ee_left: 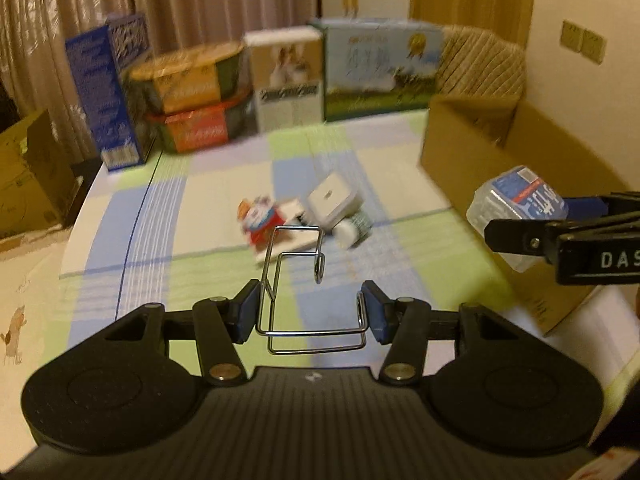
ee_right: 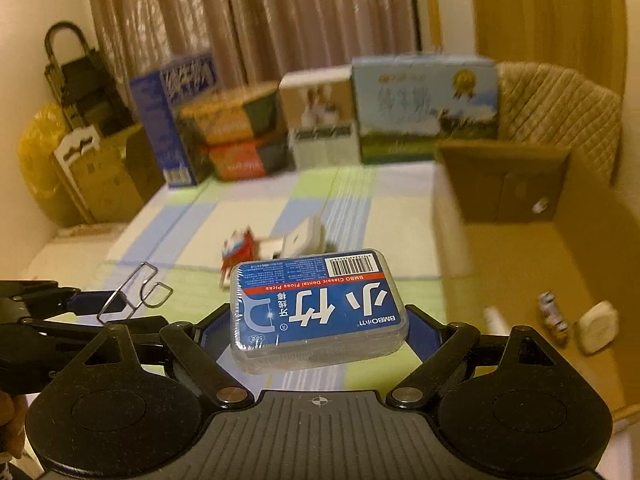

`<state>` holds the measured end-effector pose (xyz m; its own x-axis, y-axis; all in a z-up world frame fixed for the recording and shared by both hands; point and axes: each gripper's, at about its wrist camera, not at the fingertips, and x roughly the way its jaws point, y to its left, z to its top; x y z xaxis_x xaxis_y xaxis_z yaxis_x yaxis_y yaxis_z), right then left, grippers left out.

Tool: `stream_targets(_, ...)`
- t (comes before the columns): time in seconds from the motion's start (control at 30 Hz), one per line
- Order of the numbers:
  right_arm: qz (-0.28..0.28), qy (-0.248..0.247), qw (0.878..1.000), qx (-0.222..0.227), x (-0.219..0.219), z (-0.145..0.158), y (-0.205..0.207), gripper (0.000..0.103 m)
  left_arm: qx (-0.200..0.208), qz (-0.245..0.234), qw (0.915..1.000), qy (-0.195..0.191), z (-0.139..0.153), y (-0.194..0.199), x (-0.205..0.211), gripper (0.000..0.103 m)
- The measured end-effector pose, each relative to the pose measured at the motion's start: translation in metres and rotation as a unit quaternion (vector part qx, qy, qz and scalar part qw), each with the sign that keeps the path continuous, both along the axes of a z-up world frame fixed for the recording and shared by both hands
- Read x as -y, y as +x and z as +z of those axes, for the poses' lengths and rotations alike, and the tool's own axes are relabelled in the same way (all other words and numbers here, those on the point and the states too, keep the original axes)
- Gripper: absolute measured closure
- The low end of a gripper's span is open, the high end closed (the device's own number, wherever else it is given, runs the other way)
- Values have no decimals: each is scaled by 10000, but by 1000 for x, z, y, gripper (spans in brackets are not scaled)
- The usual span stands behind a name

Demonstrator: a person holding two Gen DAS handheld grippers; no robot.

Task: Organize rigid objects
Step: 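Carry the plastic box with the right gripper while the left carries the wire rack into the cardboard box, then open both grippers to release the plastic box and wire rack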

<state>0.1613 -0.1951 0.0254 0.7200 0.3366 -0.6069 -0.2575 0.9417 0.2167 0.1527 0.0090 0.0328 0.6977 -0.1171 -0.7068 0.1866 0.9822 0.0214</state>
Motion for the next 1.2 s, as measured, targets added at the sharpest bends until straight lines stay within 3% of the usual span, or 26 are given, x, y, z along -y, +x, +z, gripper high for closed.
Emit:
stream_targets(0.3, -946, -159, 9953, 103, 107, 39, -10, 18, 249, -809, 9955, -418, 50, -1, 94, 54)
stream_targets(0.6, -1603, -271, 9866, -137, 201, 20, -20, 18, 0, -1566, 9858, -609, 40, 14, 199, 54)
stream_targets(0.93, -1722, 91, 9847, -244, 231, -1, -21, 18, -324, -1737, 9837, -343, 2, 32, 235, 54)
stream_targets(1.2, -1694, 191, 9850, -260, 230, -5, -14, 18, -249, -1783, 9831, -337, -3, 34, 239, 54)
